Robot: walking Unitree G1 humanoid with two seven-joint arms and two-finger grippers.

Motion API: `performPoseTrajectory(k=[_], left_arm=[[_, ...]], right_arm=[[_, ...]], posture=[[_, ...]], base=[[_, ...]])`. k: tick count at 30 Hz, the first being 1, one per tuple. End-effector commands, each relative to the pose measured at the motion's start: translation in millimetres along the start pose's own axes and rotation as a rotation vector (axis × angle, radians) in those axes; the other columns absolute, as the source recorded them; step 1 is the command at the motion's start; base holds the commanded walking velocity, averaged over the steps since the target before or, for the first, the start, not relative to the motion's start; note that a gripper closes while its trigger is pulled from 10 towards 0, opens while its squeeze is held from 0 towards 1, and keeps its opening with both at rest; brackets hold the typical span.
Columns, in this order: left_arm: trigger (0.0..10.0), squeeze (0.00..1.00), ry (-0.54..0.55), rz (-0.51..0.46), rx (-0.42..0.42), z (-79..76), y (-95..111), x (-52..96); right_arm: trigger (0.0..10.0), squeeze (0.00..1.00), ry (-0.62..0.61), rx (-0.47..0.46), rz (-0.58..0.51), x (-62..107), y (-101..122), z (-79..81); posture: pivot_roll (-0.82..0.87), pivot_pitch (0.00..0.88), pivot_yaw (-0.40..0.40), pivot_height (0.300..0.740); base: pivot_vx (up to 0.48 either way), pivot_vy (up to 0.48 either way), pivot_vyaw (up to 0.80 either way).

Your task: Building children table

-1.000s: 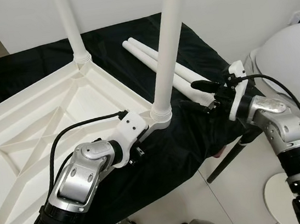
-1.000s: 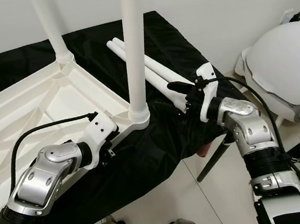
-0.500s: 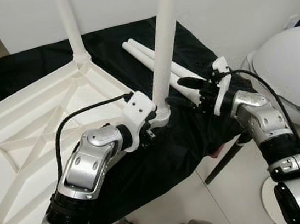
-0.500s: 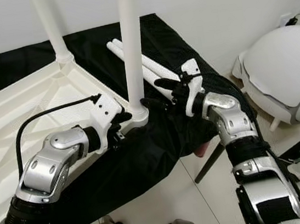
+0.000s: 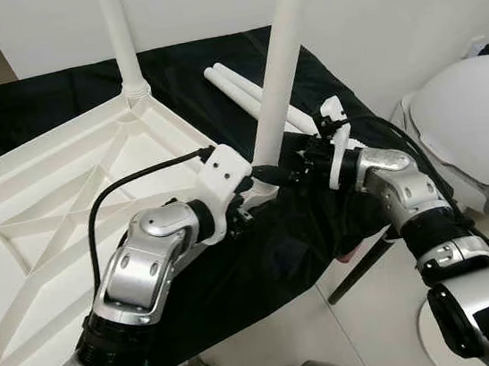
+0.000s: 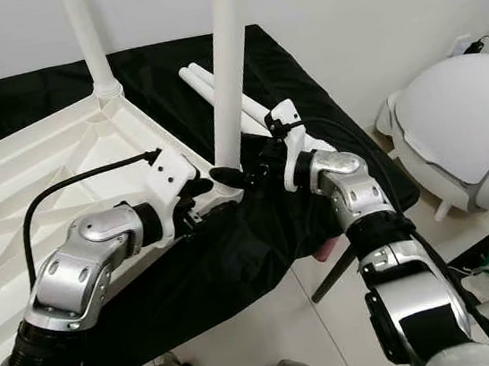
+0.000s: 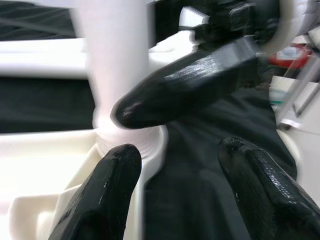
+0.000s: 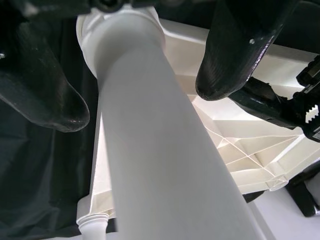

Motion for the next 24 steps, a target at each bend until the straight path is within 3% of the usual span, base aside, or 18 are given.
performPoseTrajectory(k=[1, 8, 16, 24], left_arm=[[10.0, 0.00, 0.048, -0.025, 0.023, 1.9, 2.3, 2.2], [10.0, 0.00, 0.096, -0.011, 0.061, 8.7, -16.4, 15.6], [10.0, 0.00, 0.049, -0.041, 0.078, 5.4, -11.5, 27.1], [10.0, 0.00, 0.236, -0.117, 0.084, 28.3, 1.1, 24.4]], right_arm=[[10.0, 0.00, -0.002, 0.009, 0.005, -3.1, -0.8, -1.8], [10.0, 0.00, -0.096, 0.010, 0.005, -11.1, -1.7, -12.4], [10.0, 0.00, -0.121, 0.000, 0.006, -17.0, -7.9, -10.7], [10.0, 0.00, -0.199, -0.024, -0.013, -25.1, -10.7, -11.8]], posture=[[0.05, 0.000, -0.075, 0.740], [0.05, 0.008, -0.078, 0.740], [0.06, 0.007, -0.076, 0.740], [0.05, 0.002, -0.063, 0.740]], base=[[0.000, 0.000, 0.00], [0.000, 0.000, 0.00], [0.000, 0.000, 0.00], [0.000, 0.000, 0.00]])
Point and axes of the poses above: a point about 5 cm out from each wrist's last joint towards the gripper, its own x axis pointing back from the gripper into the wrist, its own y axis along the axis of the wrist's last joint, z = x × y, the point moved 4 cm from there along -x, pointing out of the wrist towards the gripper, and after that the axes turned 15 degrees about x, right-handed, at the moved point
